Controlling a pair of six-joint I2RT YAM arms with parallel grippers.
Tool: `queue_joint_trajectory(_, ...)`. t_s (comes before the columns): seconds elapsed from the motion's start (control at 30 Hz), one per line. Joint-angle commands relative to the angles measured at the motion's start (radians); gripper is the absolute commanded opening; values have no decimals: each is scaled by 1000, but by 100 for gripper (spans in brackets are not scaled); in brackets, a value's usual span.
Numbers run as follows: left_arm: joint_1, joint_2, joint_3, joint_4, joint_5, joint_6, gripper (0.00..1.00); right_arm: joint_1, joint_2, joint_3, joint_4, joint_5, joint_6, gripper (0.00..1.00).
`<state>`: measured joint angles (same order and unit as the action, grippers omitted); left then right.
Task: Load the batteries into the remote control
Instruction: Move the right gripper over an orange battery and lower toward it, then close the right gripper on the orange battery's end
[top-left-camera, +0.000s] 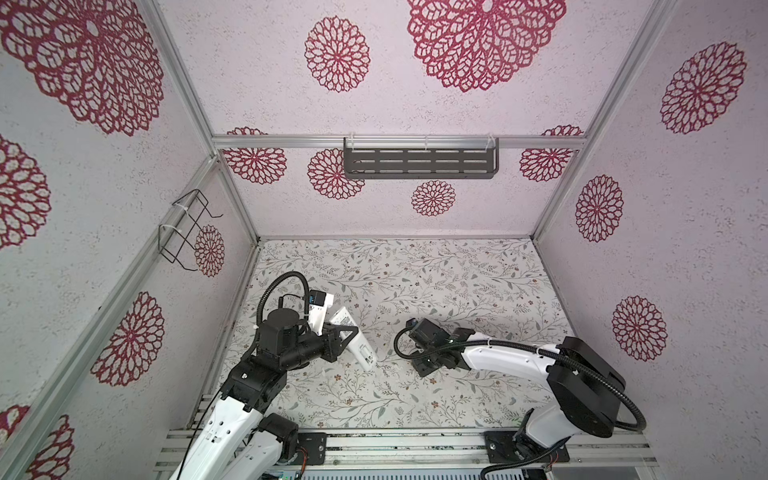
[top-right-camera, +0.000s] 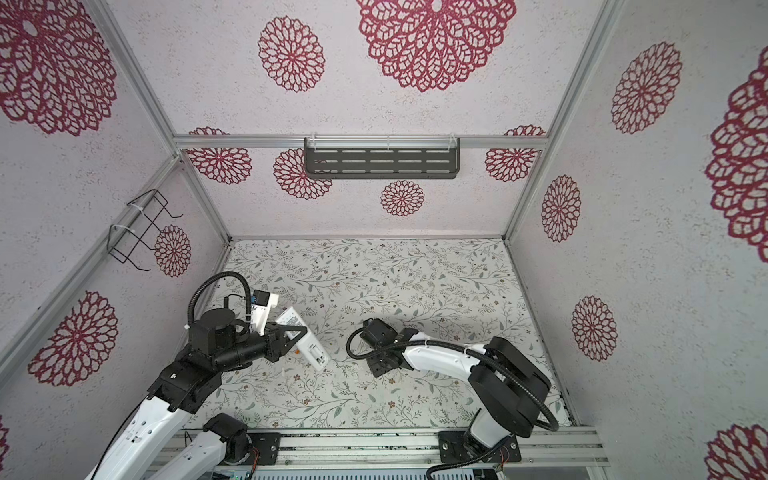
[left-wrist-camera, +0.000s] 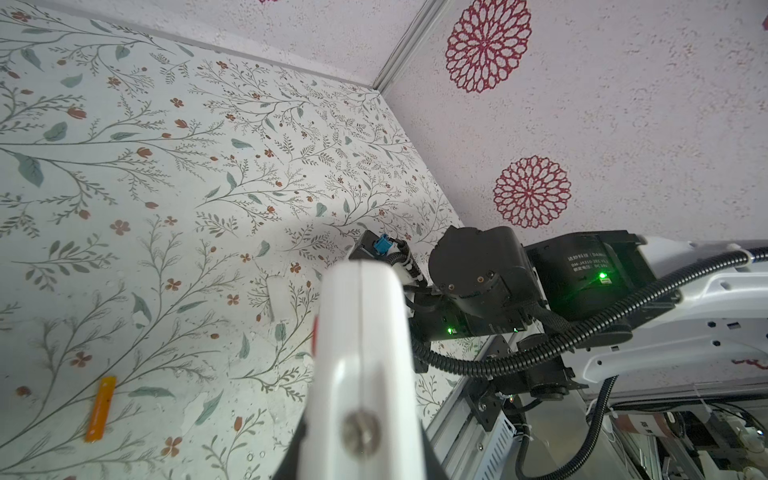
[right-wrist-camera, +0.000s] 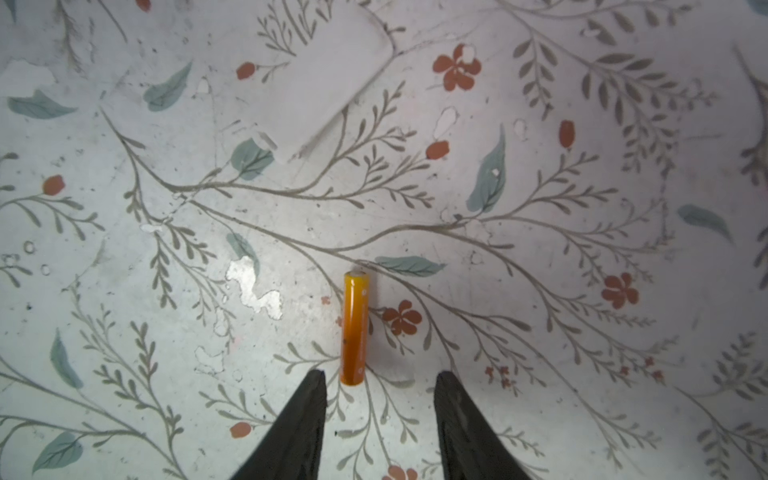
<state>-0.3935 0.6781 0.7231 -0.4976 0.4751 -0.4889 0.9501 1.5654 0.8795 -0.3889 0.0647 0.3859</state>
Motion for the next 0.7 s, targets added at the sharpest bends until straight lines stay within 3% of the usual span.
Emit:
queue_joint_trajectory(0.0,10,-21,30,-20,-15,26,0,16,15,29,11,-11,-3,43)
queue_joint_trajectory(0.67,14,-14,29,-14,-4,29,0,41,59,22,31,47,9,23)
